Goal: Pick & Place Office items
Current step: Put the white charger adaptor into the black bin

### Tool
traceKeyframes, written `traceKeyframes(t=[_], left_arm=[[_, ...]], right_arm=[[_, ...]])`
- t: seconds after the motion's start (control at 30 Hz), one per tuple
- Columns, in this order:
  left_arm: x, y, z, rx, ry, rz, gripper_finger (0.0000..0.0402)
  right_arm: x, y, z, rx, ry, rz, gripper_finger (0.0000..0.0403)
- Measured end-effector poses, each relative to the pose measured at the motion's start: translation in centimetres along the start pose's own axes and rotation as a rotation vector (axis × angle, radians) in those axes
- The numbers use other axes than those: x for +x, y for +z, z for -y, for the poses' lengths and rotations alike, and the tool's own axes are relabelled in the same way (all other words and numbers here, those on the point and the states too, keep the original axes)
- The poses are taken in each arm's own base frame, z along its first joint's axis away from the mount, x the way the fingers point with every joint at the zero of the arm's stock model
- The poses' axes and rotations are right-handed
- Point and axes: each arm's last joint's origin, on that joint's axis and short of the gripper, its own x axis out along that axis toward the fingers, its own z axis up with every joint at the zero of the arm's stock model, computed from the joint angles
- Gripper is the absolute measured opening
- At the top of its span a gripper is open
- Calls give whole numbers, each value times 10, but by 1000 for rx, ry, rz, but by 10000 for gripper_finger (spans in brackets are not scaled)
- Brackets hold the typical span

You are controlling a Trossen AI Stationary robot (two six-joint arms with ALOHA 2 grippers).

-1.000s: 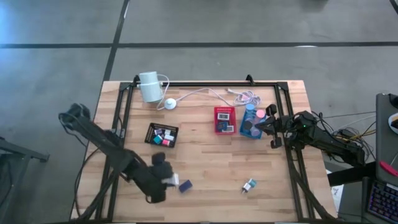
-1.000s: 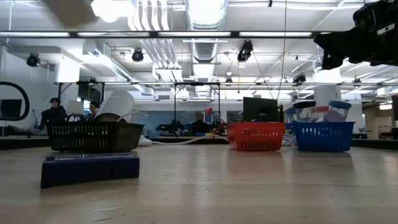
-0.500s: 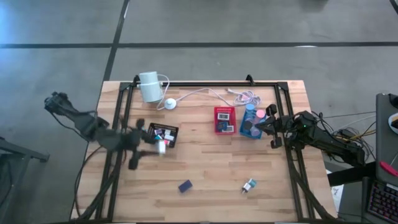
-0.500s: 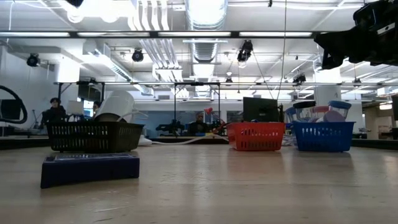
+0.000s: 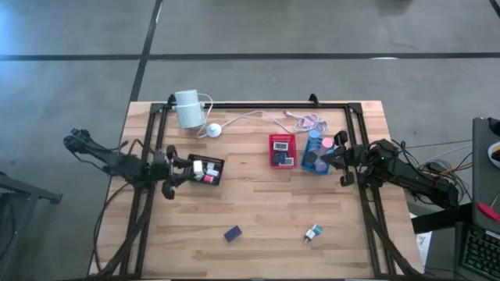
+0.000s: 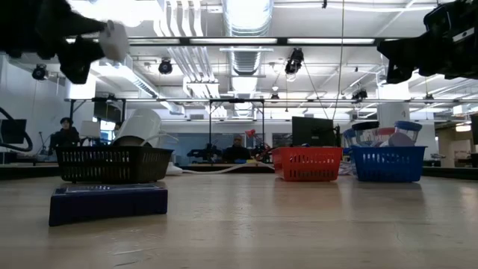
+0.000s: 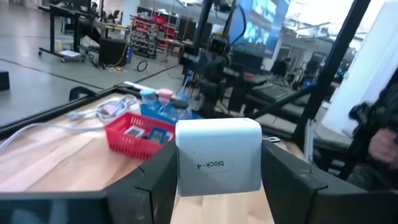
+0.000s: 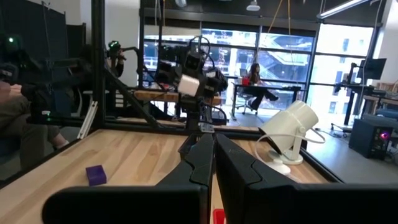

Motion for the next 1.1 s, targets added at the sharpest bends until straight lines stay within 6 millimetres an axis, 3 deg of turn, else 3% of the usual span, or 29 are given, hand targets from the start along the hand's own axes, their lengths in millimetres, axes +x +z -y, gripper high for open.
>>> traceKeyframes(t=[0.27, 0.77, 0.93, 1.1], left_arm=[[-3, -34, -11, 5, -7, 32, 191], [-4, -34, -11, 15, -3, 30, 191], [-6, -17, -16, -119, 238, 85, 191], [-7, 10, -14, -128, 340, -51, 191]], right_arm=[[0, -1, 0, 2, -1, -12, 11], [0, -2, 0, 7, -3, -16, 11], [0, -2, 0, 4, -7, -16, 11], [0, -1, 1, 3, -31, -14, 11]])
